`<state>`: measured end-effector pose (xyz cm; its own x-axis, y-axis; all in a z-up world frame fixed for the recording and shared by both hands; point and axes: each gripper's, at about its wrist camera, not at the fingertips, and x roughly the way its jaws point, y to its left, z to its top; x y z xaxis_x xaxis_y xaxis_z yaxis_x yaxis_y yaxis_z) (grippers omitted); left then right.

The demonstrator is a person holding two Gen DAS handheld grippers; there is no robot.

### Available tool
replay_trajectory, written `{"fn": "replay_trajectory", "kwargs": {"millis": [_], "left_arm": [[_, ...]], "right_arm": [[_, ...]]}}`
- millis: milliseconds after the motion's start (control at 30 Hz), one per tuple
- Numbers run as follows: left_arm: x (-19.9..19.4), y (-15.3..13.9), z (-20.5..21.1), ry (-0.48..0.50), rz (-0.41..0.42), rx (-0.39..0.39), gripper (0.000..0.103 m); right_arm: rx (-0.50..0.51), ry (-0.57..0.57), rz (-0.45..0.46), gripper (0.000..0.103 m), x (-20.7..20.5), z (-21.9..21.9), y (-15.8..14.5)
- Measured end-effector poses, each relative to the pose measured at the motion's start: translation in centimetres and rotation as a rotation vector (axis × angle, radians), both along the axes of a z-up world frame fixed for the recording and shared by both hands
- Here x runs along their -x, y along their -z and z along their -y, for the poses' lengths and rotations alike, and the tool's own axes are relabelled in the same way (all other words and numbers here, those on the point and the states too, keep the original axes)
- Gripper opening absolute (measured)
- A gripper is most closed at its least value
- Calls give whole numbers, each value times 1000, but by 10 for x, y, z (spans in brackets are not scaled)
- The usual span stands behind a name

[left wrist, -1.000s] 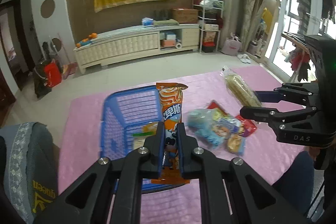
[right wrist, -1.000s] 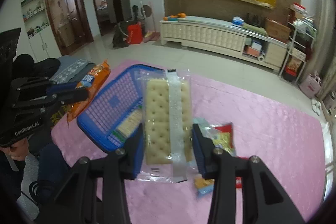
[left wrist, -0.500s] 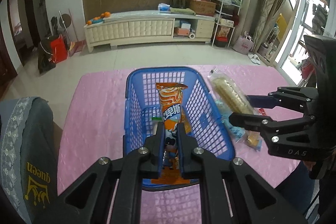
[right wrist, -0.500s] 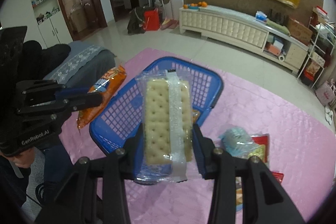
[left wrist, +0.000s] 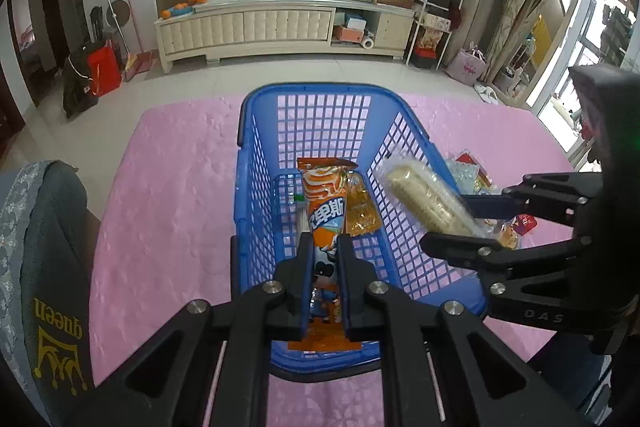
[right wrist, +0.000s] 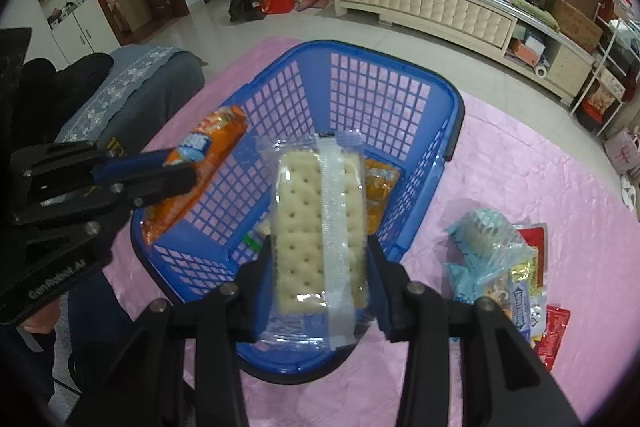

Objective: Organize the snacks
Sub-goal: 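Carry both snacks over the blue basket and open both tools to release them, then move both tools back from the basket to the remaining snack pile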

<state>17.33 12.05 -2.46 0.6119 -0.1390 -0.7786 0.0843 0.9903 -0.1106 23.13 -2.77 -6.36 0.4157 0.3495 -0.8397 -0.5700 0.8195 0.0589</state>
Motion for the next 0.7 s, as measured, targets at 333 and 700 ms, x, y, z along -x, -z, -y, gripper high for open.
{"fn": "replay_trajectory", "kwargs": {"millis": [333, 700], "left_arm": [[-2, 5, -6, 3, -8, 4, 10], [13, -5, -5, 31, 23, -7, 54]], "right_arm": [[19, 11, -16, 49, -2, -8, 0], [85, 46, 65, 90, 9, 0, -11]]}}
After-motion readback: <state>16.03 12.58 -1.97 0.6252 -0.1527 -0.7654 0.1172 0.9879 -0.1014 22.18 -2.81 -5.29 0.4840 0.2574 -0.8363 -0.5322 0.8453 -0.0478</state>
